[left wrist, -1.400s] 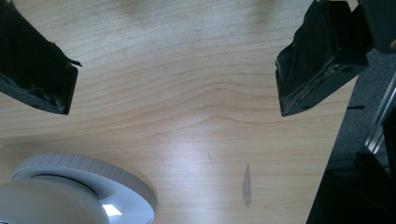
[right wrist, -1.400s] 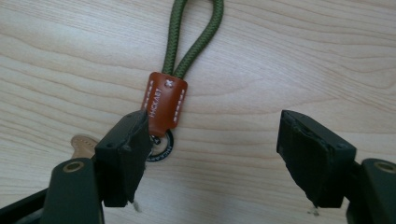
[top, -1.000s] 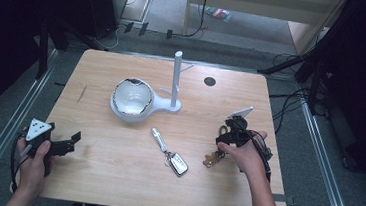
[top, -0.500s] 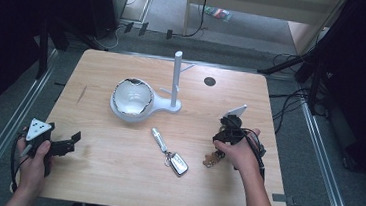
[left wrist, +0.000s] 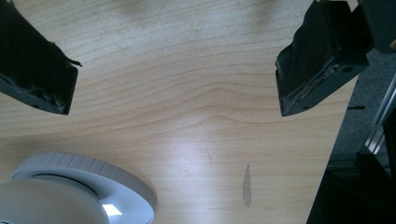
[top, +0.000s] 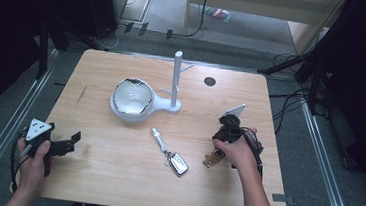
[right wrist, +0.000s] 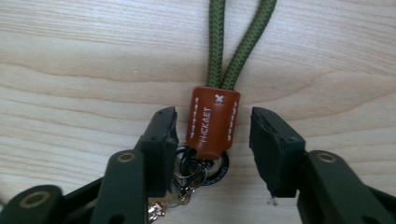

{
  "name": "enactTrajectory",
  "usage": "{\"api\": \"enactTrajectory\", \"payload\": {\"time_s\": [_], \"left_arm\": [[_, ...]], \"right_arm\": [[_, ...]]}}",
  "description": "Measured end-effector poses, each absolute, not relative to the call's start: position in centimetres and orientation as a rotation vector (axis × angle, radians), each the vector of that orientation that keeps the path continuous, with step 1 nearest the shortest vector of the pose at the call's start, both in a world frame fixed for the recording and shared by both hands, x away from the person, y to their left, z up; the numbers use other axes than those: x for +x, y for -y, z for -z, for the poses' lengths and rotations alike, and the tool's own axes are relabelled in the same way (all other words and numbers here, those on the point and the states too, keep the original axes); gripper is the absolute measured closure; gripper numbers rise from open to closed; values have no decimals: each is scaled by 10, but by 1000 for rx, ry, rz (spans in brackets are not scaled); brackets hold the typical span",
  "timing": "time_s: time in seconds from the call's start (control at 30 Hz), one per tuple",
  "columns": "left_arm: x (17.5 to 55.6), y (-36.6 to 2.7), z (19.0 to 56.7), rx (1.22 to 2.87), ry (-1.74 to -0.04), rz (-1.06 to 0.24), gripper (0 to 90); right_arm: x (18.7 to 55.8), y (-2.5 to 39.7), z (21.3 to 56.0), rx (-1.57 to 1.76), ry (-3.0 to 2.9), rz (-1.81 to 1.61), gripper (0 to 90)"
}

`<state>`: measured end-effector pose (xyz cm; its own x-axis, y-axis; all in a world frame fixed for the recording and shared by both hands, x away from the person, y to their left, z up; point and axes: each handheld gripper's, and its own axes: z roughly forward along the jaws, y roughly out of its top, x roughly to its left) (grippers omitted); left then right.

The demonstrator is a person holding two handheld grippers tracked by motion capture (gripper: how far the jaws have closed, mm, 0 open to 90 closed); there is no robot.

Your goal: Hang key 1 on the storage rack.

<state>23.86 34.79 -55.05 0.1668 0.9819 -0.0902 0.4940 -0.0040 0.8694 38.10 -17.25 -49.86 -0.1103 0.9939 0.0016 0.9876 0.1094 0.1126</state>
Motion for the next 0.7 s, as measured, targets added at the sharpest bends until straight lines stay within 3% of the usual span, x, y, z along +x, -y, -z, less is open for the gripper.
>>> {"api": "enactTrajectory", "payload": {"time_s": [0.7], "left_arm": [[239,-348,551,1621,-1441,-748,0]], "right_arm": [[383,169,504,2036,-2301,-92,683]]}}
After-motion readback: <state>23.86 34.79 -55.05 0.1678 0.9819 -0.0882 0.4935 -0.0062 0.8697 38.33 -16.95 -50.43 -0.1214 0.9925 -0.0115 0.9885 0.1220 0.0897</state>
